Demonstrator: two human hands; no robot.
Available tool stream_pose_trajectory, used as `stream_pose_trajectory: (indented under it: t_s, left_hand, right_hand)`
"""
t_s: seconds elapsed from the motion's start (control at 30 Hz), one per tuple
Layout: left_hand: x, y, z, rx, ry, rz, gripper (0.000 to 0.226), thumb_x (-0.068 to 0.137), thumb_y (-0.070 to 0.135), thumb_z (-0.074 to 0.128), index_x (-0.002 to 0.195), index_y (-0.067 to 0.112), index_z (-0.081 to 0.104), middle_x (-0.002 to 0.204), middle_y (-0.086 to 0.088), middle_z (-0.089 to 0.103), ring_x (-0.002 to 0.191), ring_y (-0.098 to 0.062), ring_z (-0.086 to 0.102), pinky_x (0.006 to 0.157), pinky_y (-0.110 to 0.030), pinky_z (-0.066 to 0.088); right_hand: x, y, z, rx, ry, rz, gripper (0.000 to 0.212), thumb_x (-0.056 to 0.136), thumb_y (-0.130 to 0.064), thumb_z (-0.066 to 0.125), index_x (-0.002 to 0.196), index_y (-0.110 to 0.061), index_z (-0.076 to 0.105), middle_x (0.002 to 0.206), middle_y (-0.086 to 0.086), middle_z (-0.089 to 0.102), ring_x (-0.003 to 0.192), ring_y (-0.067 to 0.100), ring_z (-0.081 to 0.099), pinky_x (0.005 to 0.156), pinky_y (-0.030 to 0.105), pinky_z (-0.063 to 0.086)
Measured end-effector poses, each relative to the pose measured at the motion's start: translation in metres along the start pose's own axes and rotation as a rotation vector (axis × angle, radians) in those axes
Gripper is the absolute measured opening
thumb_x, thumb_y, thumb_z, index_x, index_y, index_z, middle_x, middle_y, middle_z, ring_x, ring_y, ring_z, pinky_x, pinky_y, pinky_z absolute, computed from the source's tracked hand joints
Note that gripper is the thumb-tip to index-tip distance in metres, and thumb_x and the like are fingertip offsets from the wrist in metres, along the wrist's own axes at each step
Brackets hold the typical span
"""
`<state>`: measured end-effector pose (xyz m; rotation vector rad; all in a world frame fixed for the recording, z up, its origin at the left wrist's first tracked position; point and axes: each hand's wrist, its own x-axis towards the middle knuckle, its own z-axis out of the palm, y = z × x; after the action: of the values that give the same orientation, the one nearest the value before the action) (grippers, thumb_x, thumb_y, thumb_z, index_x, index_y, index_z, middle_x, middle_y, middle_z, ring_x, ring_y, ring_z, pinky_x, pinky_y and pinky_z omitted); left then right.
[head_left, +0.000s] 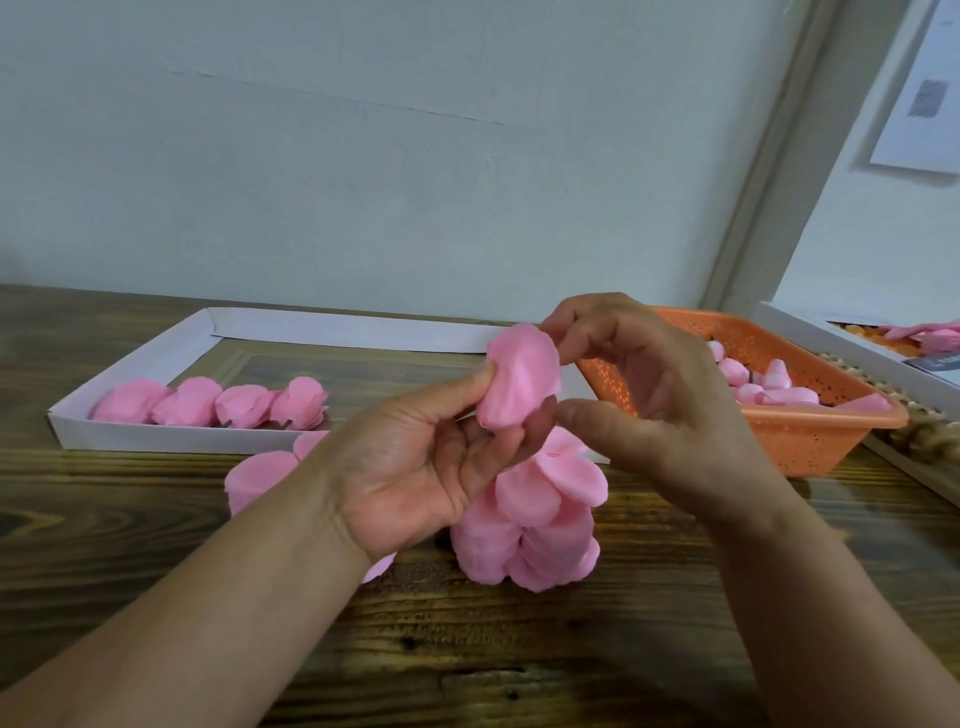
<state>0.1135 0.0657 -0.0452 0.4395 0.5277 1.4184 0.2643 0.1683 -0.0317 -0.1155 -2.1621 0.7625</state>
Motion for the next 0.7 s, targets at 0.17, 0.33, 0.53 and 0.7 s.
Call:
stream_pose_trajectory:
  t_s: [0.17,0.33,0.53,0.7]
  left_hand:
    - [0.0000,0.0004,-0.0002,0.023,0.018,-0.031,0.033,0.064,0.011,0.071,0.087,-0.012,0.072,0.084,-0.023,0.069,0.061,-0.027,0.069,0.045,-0.024,0.056]
    - [-0.0020,0.0024,-0.0011,-0.058,-0.080,-0.077,0.059,0.036,-0.011,0.088,0.092,-0.015,0.069,0.085,-0.028,0.067,0.059,-0.034,0.068,0.041,-0.030,0.055]
    - [-0.0028,0.0047,0.0004,-0.140,-0.176,-0.146,0.043,0.052,-0.011,0.081,0.094,-0.011,0.071,0.082,-0.029,0.066,0.059,-0.033,0.068,0.044,-0.031,0.057]
    - [-0.0024,0.0034,-0.0005,-0.156,-0.180,-0.173,0.040,0.057,-0.010,0.080,0.096,-0.012,0.070,0.083,-0.028,0.065,0.060,-0.032,0.068,0.047,-0.030,0.058]
  right_hand:
    - [0.0006,0.0017,-0.0003,-0.023,-0.008,-0.058,0.024,0.073,0.000,0.065,0.097,0.001,0.065,0.106,0.011,0.060,0.108,0.028,0.055,0.091,0.052,0.043]
    - [0.0003,0.0033,0.0004,0.053,0.018,-0.051,0.011,0.079,0.002,0.059,0.085,-0.005,0.066,0.103,0.007,0.060,0.102,0.027,0.059,0.089,0.055,0.045]
    - [0.0012,0.0075,-0.0002,0.312,-0.004,-0.027,0.009,0.079,-0.005,0.061,0.080,-0.006,0.070,0.105,0.011,0.055,0.101,0.029,0.055,0.089,0.054,0.043]
    - [0.0015,0.0061,-0.0029,0.412,-0.050,-0.053,0.025,0.075,0.003,0.061,0.078,-0.020,0.070,0.107,0.007,0.055,0.103,0.022,0.053,0.089,0.039,0.042]
